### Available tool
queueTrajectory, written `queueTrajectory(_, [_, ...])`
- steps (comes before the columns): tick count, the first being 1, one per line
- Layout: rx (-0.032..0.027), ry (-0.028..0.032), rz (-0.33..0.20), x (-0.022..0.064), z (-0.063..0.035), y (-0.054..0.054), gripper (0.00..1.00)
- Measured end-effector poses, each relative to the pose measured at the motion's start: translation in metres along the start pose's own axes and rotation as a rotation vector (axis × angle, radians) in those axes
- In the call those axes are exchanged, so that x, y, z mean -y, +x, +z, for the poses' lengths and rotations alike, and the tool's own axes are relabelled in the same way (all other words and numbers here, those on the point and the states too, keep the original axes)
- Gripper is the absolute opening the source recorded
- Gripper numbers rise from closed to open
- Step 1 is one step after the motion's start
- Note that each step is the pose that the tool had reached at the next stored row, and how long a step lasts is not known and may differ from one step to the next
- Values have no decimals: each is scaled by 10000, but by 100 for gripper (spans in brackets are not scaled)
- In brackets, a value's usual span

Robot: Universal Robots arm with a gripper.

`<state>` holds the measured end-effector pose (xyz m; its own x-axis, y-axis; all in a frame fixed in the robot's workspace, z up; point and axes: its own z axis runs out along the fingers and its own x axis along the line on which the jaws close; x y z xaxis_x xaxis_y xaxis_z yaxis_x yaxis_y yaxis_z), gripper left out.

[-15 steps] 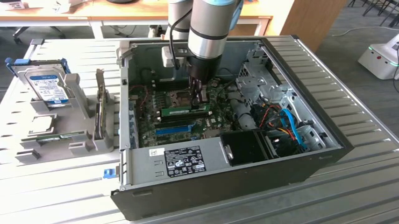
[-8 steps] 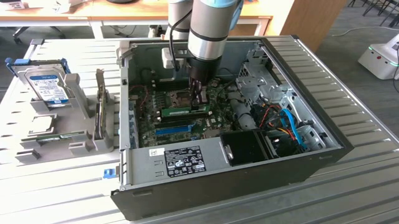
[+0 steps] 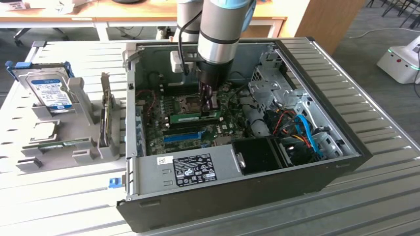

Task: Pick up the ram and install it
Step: 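Insert the ram into the slot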

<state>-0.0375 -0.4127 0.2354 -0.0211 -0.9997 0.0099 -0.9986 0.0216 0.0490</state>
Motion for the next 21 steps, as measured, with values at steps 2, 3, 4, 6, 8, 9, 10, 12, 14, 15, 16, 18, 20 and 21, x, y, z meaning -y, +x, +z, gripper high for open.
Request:
queueTrajectory(2, [0,-1,1,0,0,0,12])
queueTrajectory(3, [0,-1,1,-2,0,-1,12])
queueTrajectory(4, [-1,0,4,-7,1,-1,12])
queueTrajectory(6, [-1,0,1,-12,2,-1,12])
queueTrajectory(8, [0,0,0,-12,2,-1,12])
queueTrajectory(9, [0,0,0,-12,2,-1,12])
queueTrajectory(10, [1,0,0,-12,4,-1,12])
queueTrajectory(12, [1,0,0,-12,10,-1,12])
queueTrajectory(14, [-2,-1,1,-12,12,-1,12])
queueTrajectory(15, [0,1,1,-12,14,-1,12])
queueTrajectory(16, [0,0,0,-12,14,-1,12])
queueTrajectory(18, [0,0,0,-12,14,-1,12])
queueTrajectory(20, [4,1,1,-12,16,-4,12])
queueTrajectory(21, [2,1,1,-12,16,-5,12])
